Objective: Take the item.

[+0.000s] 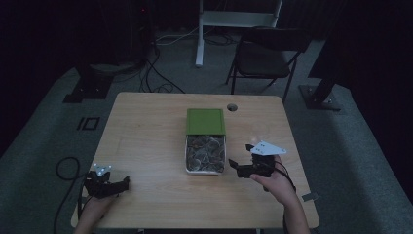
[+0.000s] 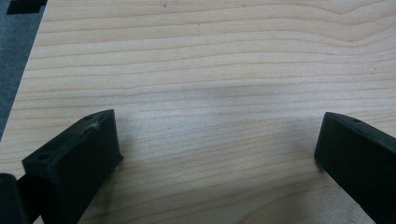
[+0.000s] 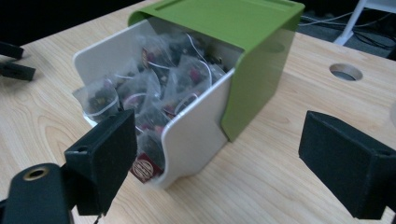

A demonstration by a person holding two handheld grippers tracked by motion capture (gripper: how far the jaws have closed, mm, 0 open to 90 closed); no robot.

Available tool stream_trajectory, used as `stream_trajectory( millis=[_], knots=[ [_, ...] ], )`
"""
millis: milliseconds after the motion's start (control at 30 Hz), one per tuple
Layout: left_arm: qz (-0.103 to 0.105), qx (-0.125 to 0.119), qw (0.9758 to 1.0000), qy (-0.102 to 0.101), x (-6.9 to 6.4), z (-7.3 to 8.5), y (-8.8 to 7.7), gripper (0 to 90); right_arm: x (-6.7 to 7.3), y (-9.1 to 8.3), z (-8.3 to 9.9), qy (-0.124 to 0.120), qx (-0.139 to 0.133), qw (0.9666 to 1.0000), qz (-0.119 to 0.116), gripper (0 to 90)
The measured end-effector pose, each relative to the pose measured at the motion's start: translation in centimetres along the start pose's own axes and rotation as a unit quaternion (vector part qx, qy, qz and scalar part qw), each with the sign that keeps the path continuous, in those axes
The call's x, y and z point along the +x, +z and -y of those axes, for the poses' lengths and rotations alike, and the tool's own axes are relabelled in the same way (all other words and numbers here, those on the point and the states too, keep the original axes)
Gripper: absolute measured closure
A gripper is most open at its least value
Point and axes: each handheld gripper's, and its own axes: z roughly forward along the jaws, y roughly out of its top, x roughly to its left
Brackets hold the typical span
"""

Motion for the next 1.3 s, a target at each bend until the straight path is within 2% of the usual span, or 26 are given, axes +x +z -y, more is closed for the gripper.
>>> stream_trajectory(
  millis=[700,1300],
  knots=[
    [0.001,0.0,1.0,0.001,0.0,0.0,0.0,0.5,2.2,2.4,-2.1,-0.027,0.001,0.999,-0.036,11.6],
    [0.001,0.0,1.0,0.001,0.0,0.0,0.0,0.5,5.3,5.2,-2.9,-0.048,0.012,0.996,-0.074,11.7]
  ],
)
